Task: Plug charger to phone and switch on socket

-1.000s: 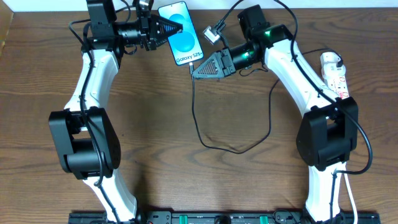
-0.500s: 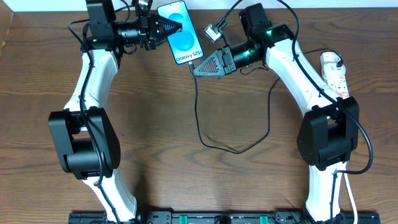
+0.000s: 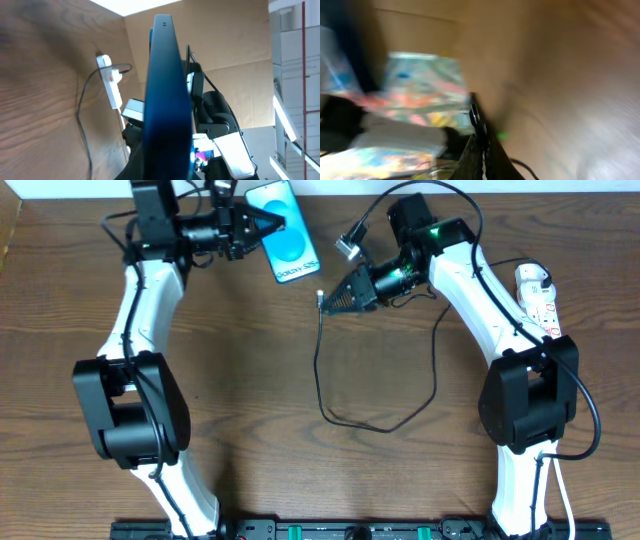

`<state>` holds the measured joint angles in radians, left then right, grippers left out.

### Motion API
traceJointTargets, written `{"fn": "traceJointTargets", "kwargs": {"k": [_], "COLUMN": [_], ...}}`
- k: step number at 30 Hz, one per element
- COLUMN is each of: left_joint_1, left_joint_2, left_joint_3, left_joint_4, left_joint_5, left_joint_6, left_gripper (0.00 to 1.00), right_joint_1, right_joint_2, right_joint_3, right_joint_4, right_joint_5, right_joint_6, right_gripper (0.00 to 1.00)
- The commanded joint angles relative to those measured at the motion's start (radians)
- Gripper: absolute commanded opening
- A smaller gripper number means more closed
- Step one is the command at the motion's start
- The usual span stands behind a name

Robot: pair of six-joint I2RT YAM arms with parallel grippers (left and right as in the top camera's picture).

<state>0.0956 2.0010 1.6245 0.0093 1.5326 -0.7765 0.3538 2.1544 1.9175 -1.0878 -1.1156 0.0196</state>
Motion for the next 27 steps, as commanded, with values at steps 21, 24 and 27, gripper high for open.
{"fn": "traceJointTargets", "kwargs": {"k": [21,24,27], "left_joint_1": [0.104,0.104,0.104], "left_joint_2": [-0.014,-0.014,-0.015], "left_joint_3": [0.003,0.003,0.003], "left_joint_4": [0.006,0.006,0.006], "left_joint_5": [0.039,0.039,0.039], "left_joint_6": [0.032,0.032,0.032], "left_gripper": [0.07,0.07,0.07], "right_joint_1": [0.19,0.231,0.262], "right_joint_2": [-0.02,-0.008,-0.004], "right_joint_3": [-0.369,-0.369,-0.369], "right_joint_4": [0.448,0.473,0.486], "right_joint_5": [0.829,0.829,0.83], "right_joint_6": [0.574,0.624,0.669], "right_gripper": [0.54,0.46,0.38]}}
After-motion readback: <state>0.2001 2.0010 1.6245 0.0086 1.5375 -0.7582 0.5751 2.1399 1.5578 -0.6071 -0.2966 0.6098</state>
